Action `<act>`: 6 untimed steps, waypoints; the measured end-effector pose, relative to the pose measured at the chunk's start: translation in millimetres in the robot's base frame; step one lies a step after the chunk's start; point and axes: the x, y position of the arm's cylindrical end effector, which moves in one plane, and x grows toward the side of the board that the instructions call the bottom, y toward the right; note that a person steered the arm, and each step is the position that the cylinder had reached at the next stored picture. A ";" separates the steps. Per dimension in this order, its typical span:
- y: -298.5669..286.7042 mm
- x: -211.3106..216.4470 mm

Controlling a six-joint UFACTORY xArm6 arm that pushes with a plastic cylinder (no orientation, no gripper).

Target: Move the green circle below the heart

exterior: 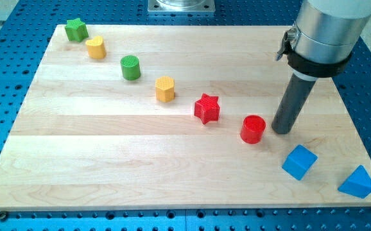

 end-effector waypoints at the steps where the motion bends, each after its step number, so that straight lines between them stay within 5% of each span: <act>1: 9.7 -14.3; 4: -59.6 -152.8; 5: -133.0 -180.7; 6: -218.7 -159.0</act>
